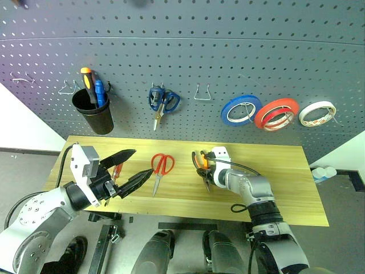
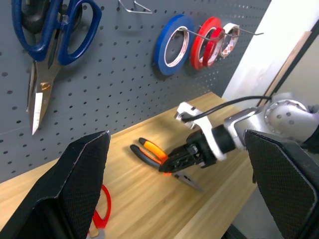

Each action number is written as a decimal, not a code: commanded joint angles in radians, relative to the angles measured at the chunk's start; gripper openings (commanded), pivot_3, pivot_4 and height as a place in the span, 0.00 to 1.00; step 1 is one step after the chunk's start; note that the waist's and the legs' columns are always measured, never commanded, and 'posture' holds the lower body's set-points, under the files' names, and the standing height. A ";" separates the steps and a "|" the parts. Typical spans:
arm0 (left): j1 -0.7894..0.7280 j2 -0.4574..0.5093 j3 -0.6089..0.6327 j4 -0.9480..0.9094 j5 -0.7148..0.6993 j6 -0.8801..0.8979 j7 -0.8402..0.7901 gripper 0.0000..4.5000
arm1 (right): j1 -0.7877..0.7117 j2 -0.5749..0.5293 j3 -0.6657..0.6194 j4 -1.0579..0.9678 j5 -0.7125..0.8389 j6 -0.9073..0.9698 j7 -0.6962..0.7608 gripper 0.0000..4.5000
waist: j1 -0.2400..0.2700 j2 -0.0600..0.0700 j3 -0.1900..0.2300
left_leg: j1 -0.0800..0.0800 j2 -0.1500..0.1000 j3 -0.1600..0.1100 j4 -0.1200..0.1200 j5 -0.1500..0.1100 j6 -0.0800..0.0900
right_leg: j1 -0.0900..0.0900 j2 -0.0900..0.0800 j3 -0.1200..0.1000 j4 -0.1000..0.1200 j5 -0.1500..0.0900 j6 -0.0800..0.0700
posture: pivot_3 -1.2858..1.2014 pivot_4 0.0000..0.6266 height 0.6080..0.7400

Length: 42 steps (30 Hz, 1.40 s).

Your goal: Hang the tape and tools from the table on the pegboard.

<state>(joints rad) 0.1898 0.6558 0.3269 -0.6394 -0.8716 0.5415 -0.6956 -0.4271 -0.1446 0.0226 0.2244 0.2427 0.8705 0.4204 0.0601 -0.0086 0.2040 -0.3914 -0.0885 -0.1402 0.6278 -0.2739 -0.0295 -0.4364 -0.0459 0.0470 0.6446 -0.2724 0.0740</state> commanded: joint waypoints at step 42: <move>-0.054 -0.045 -0.025 0.223 0.099 -0.151 -0.211 1.00 | 0.188 0.012 -0.175 -0.351 0.499 -0.580 0.468 0.46 | -0.054 -0.003 -0.024 | 0.003 0.000 0.002 0.006 0.006 -0.010 | 0.002 0.001 0.000 0.006 0.005 0.000 | 0.53 0.13 1.00</move>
<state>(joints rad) 0.1228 0.6149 0.2876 -0.4214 -0.7851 0.4289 -0.8839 -0.2094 -0.1371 -0.1508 -0.0500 0.7015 0.2991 0.8882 0.0065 -0.0112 0.1802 -0.3882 -0.0884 -0.1384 0.6339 -0.2677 -0.0399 -0.4340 -0.0447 0.0476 0.6511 -0.2674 0.0743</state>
